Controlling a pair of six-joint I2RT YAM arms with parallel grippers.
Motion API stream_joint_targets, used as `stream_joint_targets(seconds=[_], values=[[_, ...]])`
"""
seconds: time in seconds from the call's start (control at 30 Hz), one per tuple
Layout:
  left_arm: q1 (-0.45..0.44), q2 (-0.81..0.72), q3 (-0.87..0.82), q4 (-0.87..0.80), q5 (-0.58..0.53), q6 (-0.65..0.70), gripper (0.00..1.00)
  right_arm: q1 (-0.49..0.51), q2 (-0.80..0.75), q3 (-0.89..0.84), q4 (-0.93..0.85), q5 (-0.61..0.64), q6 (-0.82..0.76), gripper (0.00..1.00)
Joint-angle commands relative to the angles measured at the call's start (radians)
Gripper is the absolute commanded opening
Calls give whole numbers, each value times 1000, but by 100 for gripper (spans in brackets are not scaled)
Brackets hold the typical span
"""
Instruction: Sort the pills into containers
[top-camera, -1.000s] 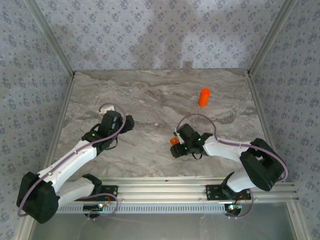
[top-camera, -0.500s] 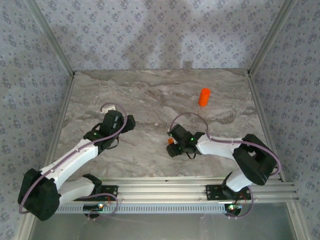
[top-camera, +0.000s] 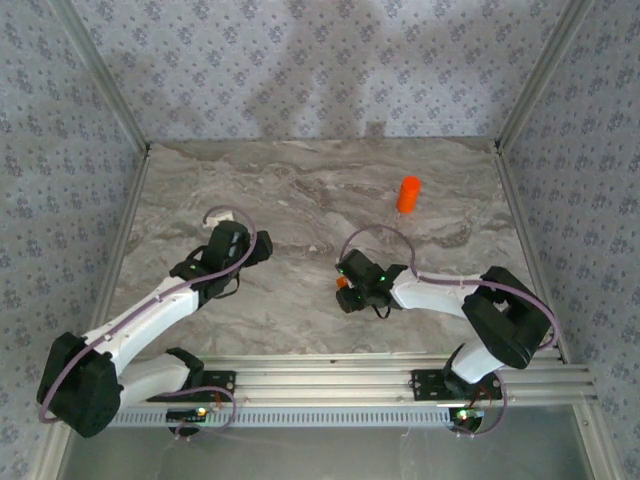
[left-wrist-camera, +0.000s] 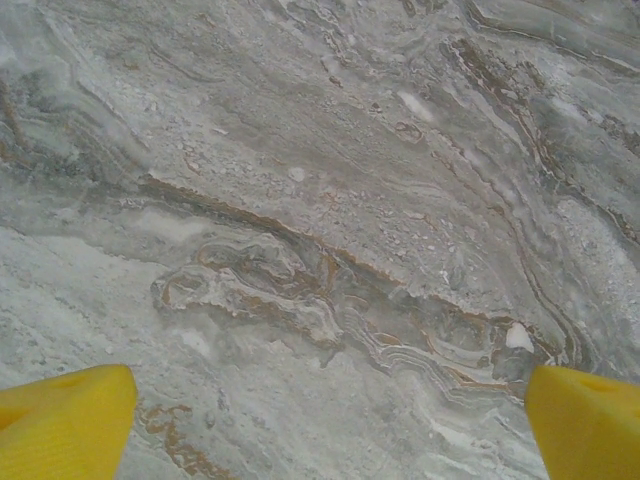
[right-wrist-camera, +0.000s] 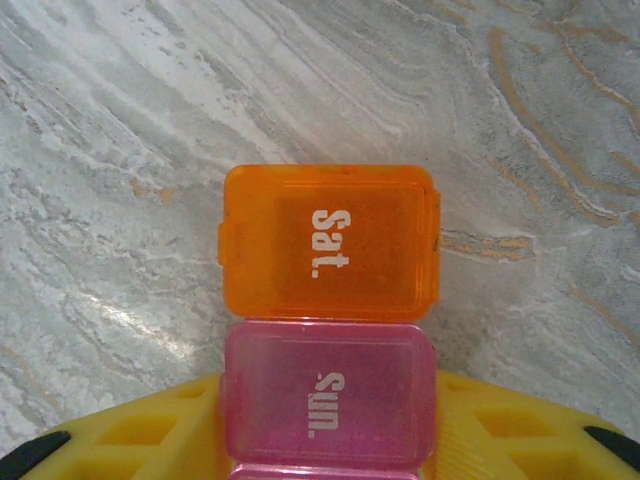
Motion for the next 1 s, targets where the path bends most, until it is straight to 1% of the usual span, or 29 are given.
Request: stream_joint_targets(seconds=[0.0, 0.13, 0.23, 0.37, 0.57, 0.77, 0.87, 0.97], values=[[-8, 6, 31, 18, -4, -23, 99, 3, 20, -6, 12, 7, 0, 49], [-9, 0, 30, 19, 0, -28, 99, 3, 14, -13, 14, 4, -2, 53], [-9, -3, 31, 17, 4, -27, 99, 2, 6, -25, 15, 3, 2, 59], [-10, 0, 31, 17, 4, -27, 99, 4, -11, -43, 16, 2, 8, 59], [-12, 3, 31, 24, -3, -42, 99, 9, -25, -63, 16, 7, 9, 52], [-18, -7, 19, 53, -21, -109, 99, 7, -26, -74, 33, 9, 6, 39], [-19, -23, -4, 93, -20, -124, 99, -13, -26, -64, 41, -13, -10, 35], [-19, -30, -18, 136, 10, -99, 99, -57, -29, -45, 54, -65, -33, 33]])
